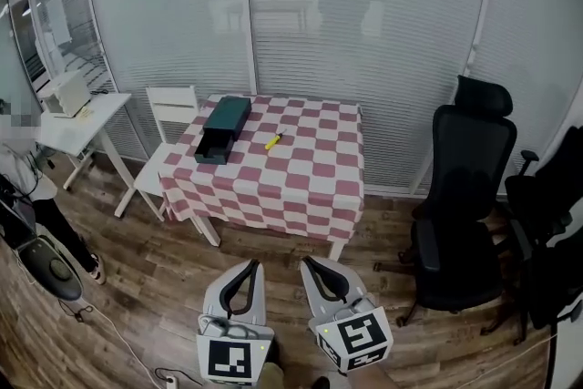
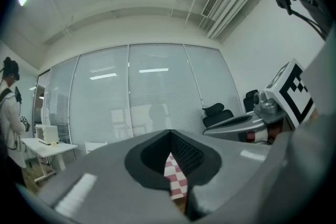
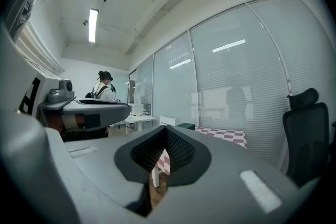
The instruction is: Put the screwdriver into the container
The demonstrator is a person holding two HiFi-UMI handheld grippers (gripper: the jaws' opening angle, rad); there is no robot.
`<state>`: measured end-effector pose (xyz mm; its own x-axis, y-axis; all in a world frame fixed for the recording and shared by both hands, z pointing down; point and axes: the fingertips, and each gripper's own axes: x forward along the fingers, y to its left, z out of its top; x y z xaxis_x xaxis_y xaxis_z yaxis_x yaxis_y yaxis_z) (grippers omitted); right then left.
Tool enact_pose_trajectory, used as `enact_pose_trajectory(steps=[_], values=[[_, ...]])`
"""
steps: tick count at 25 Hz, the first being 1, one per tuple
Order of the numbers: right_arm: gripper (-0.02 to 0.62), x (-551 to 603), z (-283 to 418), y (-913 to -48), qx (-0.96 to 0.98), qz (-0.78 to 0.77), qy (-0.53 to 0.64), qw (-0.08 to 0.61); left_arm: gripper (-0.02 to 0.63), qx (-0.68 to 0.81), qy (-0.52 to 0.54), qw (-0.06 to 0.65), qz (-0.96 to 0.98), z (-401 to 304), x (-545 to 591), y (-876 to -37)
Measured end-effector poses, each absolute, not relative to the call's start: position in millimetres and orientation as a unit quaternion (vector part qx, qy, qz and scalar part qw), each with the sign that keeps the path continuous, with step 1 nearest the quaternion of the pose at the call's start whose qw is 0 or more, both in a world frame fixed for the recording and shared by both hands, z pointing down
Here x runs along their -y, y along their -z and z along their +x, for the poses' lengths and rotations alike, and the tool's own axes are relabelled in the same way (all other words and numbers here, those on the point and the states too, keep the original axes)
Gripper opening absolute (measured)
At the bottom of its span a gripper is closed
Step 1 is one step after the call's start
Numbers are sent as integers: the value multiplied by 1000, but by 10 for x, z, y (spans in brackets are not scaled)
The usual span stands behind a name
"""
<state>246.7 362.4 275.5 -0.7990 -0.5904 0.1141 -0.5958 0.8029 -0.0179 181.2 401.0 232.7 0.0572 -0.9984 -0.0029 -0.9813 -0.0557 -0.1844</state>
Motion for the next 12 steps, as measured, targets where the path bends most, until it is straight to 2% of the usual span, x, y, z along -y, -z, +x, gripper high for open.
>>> enact_pose_trajectory(steps=[12], values=[[25,-2483,1665,-2386,925,376,29,41,0,-680,24,103,-725,702,-3023,-2001]])
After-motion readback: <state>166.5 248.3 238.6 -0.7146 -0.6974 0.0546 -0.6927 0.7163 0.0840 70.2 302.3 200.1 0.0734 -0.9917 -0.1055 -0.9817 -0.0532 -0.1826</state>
